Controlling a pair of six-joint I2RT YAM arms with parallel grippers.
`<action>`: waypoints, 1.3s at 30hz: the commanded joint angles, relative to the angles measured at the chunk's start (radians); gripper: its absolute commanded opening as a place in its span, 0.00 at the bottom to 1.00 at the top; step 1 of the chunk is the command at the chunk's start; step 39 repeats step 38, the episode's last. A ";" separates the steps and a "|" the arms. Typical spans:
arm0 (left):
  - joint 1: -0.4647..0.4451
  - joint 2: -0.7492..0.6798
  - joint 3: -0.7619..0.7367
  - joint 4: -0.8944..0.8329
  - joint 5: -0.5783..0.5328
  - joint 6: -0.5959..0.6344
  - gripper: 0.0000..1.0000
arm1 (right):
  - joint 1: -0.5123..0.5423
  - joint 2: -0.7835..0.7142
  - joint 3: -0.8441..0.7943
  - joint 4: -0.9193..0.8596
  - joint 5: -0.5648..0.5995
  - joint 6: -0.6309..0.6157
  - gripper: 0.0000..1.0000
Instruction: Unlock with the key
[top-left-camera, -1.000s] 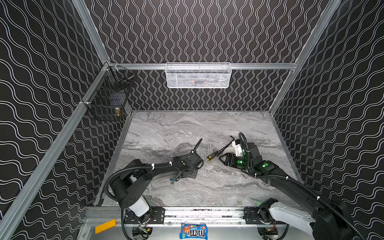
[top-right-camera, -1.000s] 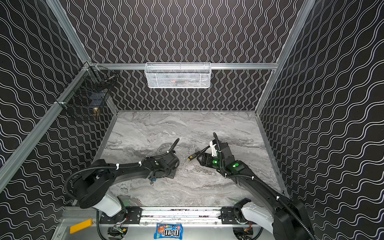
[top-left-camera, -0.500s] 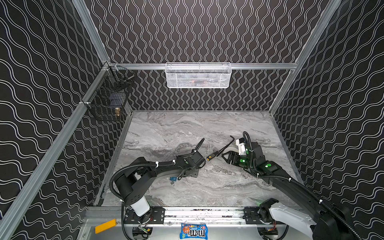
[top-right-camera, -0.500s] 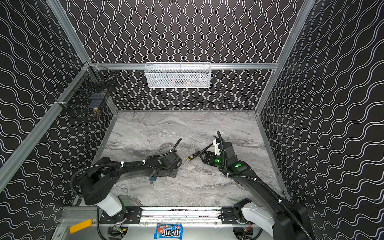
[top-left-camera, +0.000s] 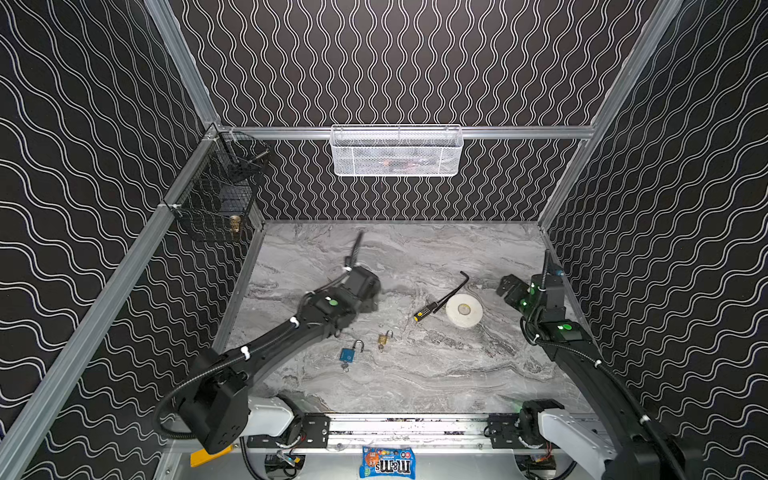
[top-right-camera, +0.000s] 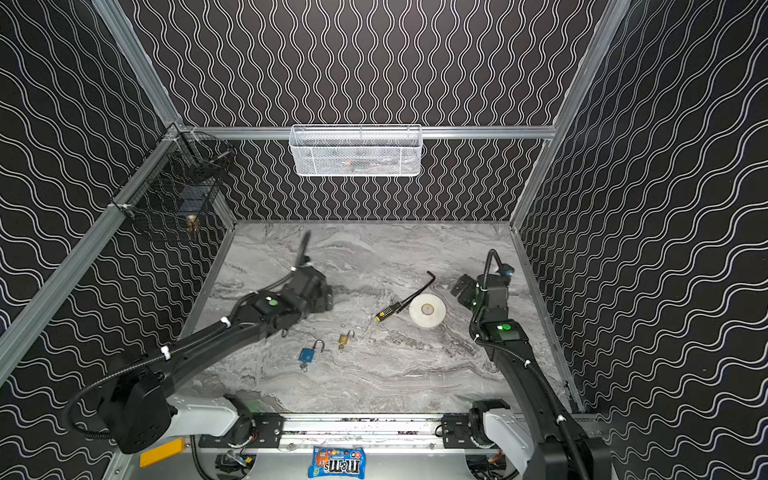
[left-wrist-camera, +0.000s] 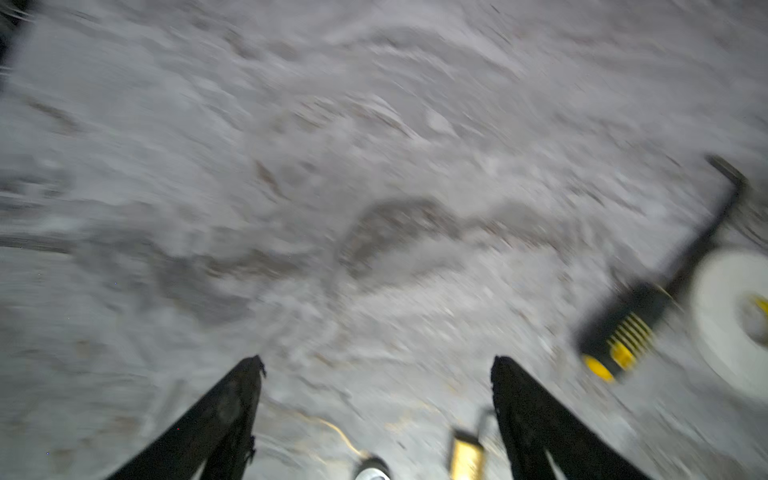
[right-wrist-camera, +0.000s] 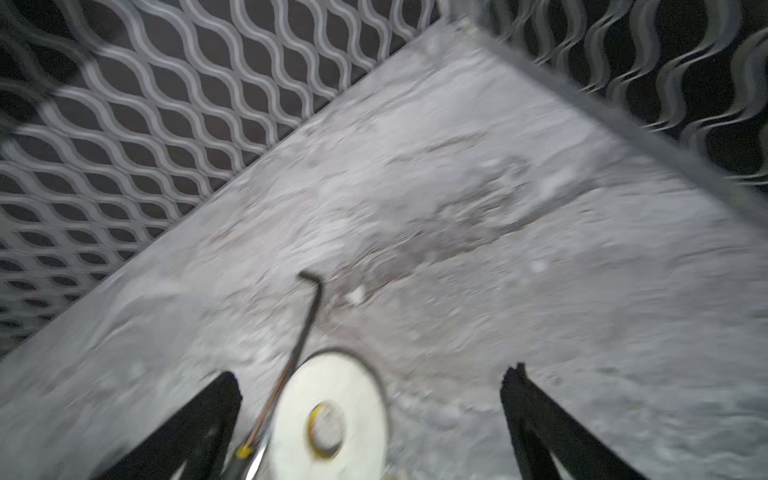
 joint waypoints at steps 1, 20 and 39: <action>0.147 -0.021 -0.080 0.092 -0.215 0.121 0.89 | -0.063 0.065 -0.089 0.271 0.242 -0.088 0.99; 0.439 0.342 -0.617 1.531 0.204 0.618 0.99 | -0.104 0.479 -0.308 1.151 -0.186 -0.470 0.99; 0.449 0.342 -0.592 1.493 0.210 0.617 0.99 | -0.080 0.510 -0.326 1.241 -0.189 -0.505 0.99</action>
